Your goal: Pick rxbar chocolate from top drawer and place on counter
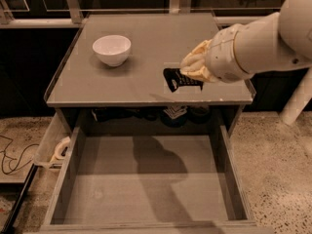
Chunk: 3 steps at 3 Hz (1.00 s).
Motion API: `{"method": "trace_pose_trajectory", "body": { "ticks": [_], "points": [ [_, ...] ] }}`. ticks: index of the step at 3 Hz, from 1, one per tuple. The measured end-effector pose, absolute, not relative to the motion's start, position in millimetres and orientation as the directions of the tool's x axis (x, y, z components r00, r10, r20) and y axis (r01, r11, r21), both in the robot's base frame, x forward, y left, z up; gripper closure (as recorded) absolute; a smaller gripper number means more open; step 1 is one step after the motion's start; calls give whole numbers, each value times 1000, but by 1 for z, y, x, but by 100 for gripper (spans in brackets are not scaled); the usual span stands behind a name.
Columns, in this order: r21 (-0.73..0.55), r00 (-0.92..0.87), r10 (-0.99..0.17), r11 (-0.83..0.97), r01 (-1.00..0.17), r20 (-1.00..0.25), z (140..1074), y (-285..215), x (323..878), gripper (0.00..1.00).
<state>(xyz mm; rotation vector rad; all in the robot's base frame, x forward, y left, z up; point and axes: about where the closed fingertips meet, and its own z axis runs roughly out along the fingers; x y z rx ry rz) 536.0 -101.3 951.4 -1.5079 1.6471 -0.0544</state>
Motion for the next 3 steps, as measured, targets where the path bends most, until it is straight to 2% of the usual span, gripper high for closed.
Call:
{"method": "trace_pose_trajectory", "body": {
  "ticks": [3],
  "points": [
    [-600, 167, -775, 313, -737, -609, 934, -89, 621, 100]
  ]
}}
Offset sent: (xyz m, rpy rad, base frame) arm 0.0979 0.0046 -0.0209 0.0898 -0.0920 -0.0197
